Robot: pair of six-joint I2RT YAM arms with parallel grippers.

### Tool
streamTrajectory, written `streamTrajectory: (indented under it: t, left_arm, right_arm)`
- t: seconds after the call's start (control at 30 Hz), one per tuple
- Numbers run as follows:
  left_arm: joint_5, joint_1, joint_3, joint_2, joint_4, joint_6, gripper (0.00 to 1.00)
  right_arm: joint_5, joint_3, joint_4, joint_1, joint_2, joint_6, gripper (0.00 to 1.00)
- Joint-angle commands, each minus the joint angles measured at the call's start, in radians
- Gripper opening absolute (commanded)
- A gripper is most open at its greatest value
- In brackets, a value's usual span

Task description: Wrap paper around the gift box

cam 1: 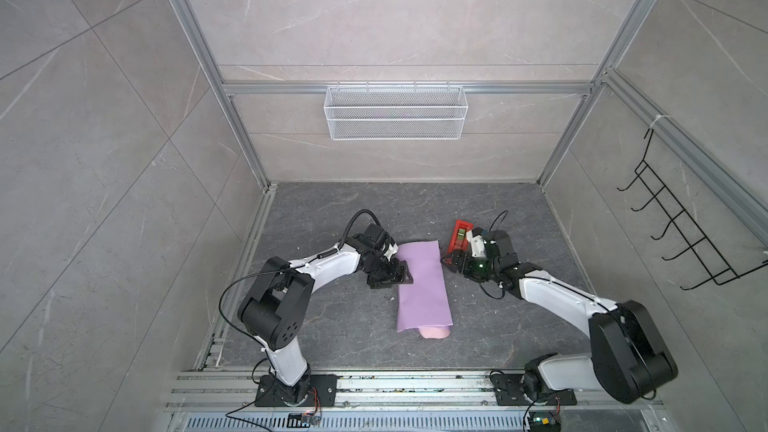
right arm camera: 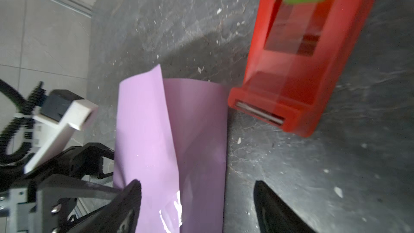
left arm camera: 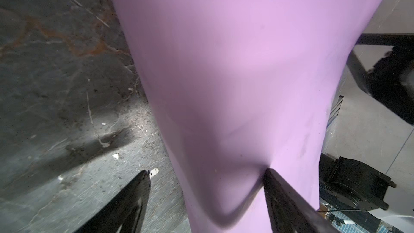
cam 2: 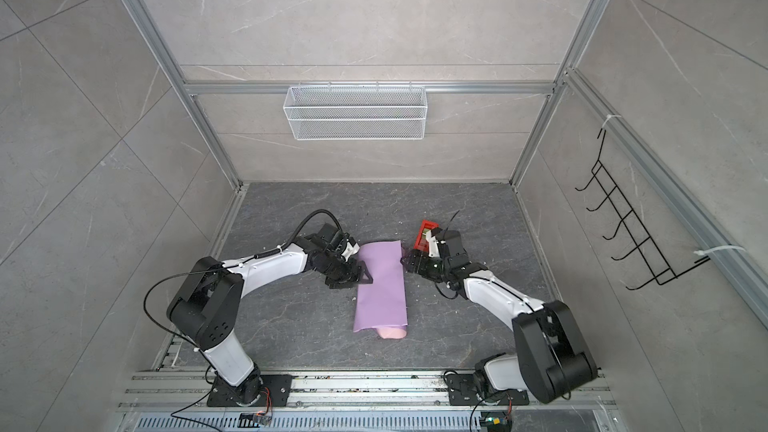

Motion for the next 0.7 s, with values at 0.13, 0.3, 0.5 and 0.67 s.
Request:
streamTrajectory:
  t: [0.13, 0.3, 0.5, 0.67]
  left_arm:
    - [-0.096, -0.015, -0.028, 0.061, -0.057, 0.013, 0.81]
    - [-0.099, -0.014, -0.024, 0.058, -0.060, 0.013, 0.81]
    - [-0.099, -0.014, -0.019, 0.057, -0.066, 0.015, 0.81]
    - [-0.101, -0.015, -0.021, 0.052, -0.069, 0.016, 0.81]
  right_arm:
    - [0.015, -0.019, -0.018, -0.019, 0.029, 0.004, 0.62]
    - [0.044, 0.015, 0.025, -0.021, 0.117, 0.010, 0.39]
    - [0.102, 0.053, 0.065, -0.037, 0.212, 0.004, 0.28]
    - [0.128, 0.113, 0.083, -0.065, 0.278, -0.011, 0.23]
